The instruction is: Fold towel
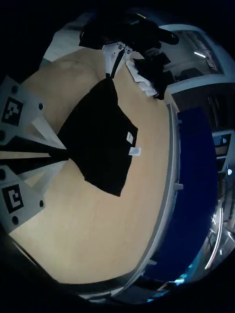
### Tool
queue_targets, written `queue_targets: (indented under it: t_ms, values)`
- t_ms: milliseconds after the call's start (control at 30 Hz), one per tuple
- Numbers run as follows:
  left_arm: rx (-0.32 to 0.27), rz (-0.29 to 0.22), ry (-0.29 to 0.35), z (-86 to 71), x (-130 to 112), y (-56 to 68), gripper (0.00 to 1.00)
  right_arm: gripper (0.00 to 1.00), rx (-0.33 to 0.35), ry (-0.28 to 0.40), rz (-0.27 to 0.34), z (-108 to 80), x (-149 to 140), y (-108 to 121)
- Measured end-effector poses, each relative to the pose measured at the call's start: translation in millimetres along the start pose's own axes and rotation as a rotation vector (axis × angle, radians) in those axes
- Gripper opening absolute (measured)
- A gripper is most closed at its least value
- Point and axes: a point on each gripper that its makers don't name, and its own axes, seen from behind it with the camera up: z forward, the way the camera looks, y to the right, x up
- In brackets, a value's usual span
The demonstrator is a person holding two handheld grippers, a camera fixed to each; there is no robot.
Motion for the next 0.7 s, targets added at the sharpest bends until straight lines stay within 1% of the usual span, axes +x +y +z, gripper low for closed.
queue_targets:
  t_ms: [100,200,367,500,700]
  values:
    - [-0.01,-0.01,-0.007,-7.4,-3,3.6,0.12,0.05,0.004,-0.011,0.005,-7.4,-3,-3]
    - [-0.011,-0.018,-0.02,-8.0,-7,5.7,0.12,0.05,0.008,-0.026,0.009,-8.9,-7,-4]
    - [-0.004,-0.027,-0.021,-4.8,-2,4.9,0.12,0.05,0.002,-0.046,0.009,-5.5,-8,-2]
    - [-0.002,-0.037,-0.022,-1.7,9,1.2,0.12,0.05,0.001,-0.059,0.012,-1.8,-1,3]
    - [0.006,-0.044,-0.03,9.2,29,-10.2,0.12,0.05,0.012,-0.063,0.007,9.4,18,14]
